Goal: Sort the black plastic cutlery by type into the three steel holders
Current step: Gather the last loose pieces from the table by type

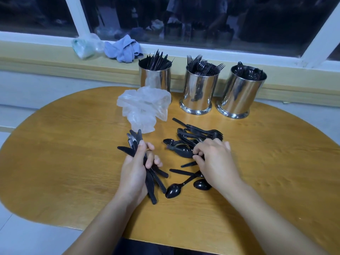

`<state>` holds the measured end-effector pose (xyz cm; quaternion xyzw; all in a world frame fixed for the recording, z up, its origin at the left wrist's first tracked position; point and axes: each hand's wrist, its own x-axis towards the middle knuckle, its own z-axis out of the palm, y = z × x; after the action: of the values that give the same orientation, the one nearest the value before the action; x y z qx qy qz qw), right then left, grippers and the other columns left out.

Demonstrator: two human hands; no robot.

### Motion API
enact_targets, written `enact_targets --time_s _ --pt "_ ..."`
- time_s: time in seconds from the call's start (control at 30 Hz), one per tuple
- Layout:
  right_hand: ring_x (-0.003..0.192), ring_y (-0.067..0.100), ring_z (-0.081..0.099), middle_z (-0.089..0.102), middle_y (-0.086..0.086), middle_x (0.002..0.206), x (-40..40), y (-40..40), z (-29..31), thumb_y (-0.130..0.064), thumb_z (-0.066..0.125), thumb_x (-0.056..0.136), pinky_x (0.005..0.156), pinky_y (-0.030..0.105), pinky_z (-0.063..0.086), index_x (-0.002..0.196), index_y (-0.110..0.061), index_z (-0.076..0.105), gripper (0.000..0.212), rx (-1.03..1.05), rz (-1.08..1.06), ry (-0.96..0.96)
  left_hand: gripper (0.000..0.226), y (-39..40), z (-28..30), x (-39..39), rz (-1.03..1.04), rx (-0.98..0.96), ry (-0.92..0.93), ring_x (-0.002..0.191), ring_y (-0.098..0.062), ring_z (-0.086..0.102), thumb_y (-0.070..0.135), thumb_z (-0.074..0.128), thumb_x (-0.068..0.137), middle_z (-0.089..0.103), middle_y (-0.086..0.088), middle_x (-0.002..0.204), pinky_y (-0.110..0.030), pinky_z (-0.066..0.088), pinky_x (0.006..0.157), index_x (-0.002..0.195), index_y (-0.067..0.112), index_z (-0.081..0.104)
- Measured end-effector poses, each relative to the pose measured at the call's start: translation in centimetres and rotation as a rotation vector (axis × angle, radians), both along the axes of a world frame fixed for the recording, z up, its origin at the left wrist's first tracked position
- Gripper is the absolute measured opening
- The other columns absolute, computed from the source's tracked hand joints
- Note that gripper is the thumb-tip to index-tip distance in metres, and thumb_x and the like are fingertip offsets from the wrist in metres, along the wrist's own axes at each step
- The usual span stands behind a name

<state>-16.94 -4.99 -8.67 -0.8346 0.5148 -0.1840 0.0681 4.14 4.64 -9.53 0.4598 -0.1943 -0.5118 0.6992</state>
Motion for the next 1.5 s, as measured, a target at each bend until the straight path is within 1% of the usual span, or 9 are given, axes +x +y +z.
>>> enact_targets --time_s 0.2,0.37,0.53,0.8,0.9,1.1,1.3,1.37,1.5 --pt "0.1 0.012 0.052 0.062 -0.015 0.096 -1.1 0.5 0.3 -0.032 0.071 0.104 0.101 0.036 0.035 0.094 -0.036 0.064 0.012 0.091 0.031 0.041 0.039 0.1 0.2 0.0 -0.039 0.021 -0.115 0.065 -0.022 0.051 0.046 0.054 0.116 0.03 -0.007 0.07 -0.03 0.044 0.058 0.104 0.011 0.063" --pt "0.1 0.01 0.056 0.066 -0.016 0.097 -1.7 0.3 0.8 -0.039 0.076 0.101 0.099 0.036 0.032 0.117 -0.038 0.077 0.017 0.13 0.073 0.082 0.039 0.2 0.3 0.0 -0.058 0.027 -0.174 0.064 -0.021 0.047 0.047 0.053 0.116 0.033 -0.007 0.07 -0.03 0.039 0.06 0.098 0.015 0.066" --pt "0.093 0.009 0.056 0.065 -0.013 0.084 -1.5 -0.3 1.8 -0.035 0.076 0.101 0.097 0.034 0.03 0.089 -0.034 0.068 0.014 0.191 0.09 0.141 0.037 0.1 0.0 0.1 -0.051 0.021 -0.195 0.064 -0.022 0.045 0.042 0.053 0.117 0.034 -0.009 0.072 -0.032 0.038 0.063 0.103 0.01 0.064" --pt "0.097 0.013 0.049 0.061 -0.012 0.09 -0.8 -0.9 2.2 -0.03 0.07 0.105 0.107 0.042 0.037 0.084 -0.033 0.056 0.025 0.218 0.193 0.202 0.035 0.0 -0.3 0.1 -0.045 0.007 -0.178 0.065 -0.022 0.046 0.041 0.054 0.118 0.034 -0.009 0.073 -0.031 0.039 0.063 0.104 0.01 0.064" --pt "0.097 0.014 0.053 0.063 -0.015 0.088 -0.4 -0.5 2.3 -0.035 0.072 0.103 0.105 0.041 0.043 0.089 -0.038 0.061 0.018 0.255 0.151 -0.02 0.033 -0.1 -0.2 0.1 -0.035 0.001 -0.2 0.064 -0.02 0.041 0.039 0.056 0.117 0.031 -0.008 0.074 -0.029 0.034 0.057 0.105 0.01 0.065" --pt "0.07 0.002 0.059 0.072 -0.008 0.082 3.2 2.2 4.5 -0.019 0.083 0.095 0.071 0.022 0.052 0.09 -0.025 0.077 0.01 0.411 0.154 -0.639 0.033 0.3 0.1 0.3 -0.135 -0.134 -0.3 0.062 -0.018 0.023 0.047 0.077 0.103 0.024 -0.013 0.077 -0.026 0.024 0.051 0.116 0.018 0.067" --pt "0.063 0.004 0.054 0.069 -0.017 0.075 5.2 4.8 2.5 -0.025 0.077 0.1 0.065 0.023 0.047 0.092 -0.028 0.082 0.01 0.429 0.227 -0.567 0.034 0.5 0.1 0.4 -0.112 -0.053 -0.243 0.06 -0.017 0.031 0.042 0.06 0.113 0.041 -0.007 0.074 -0.029 0.026 0.057 0.093 0.015 0.064" --pt "0.07 0.0 0.057 0.066 -0.021 0.082 4.0 4.1 2.1 -0.028 0.077 0.101 0.075 0.02 0.046 0.099 -0.028 0.085 0.009 0.264 0.156 -0.46 0.037 0.4 0.2 0.3 -0.063 -0.069 -0.131 0.067 -0.017 0.037 0.045 0.056 0.116 0.041 -0.004 0.079 -0.028 0.033 0.058 0.092 0.016 0.058" --pt "0.103 0.017 0.063 0.067 -0.009 0.108 1.3 2.0 1.4 -0.034 0.074 0.103 0.107 0.042 0.046 0.116 -0.029 0.083 0.017 0.123 0.059 -0.01 0.037 0.1 0.1 -0.1 -0.005 -0.071 0.012 0.069 -0.017 0.041 0.046 0.054 0.117 0.028 -0.002 0.078 -0.028 0.042 0.061 0.097 0.015 0.056"
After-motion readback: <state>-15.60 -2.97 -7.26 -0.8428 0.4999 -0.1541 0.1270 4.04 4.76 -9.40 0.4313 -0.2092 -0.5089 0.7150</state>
